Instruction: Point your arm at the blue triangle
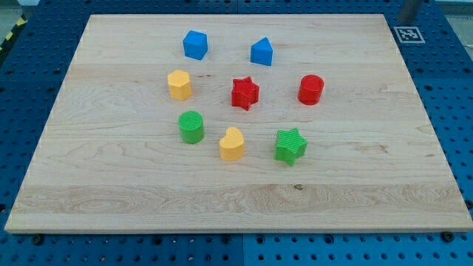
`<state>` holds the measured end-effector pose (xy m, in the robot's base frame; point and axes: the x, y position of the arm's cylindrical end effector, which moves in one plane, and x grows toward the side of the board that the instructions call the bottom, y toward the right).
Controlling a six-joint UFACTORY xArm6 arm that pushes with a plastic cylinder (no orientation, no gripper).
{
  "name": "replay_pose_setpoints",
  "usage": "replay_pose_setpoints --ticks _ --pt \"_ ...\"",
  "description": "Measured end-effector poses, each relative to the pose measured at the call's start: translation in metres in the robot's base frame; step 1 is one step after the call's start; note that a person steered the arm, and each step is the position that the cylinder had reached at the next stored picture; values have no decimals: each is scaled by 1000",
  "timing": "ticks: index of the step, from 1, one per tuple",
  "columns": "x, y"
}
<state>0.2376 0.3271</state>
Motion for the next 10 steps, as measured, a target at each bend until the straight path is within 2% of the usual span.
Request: replay_pose_setpoints --ticks 1,3,5,6,7,8,10 --pt "27 -62" --pt "29 -162" --pt "28 -166" --pt "13 -184" --pt "-9 -235" --pt "1 -238" --pt "51 -239"
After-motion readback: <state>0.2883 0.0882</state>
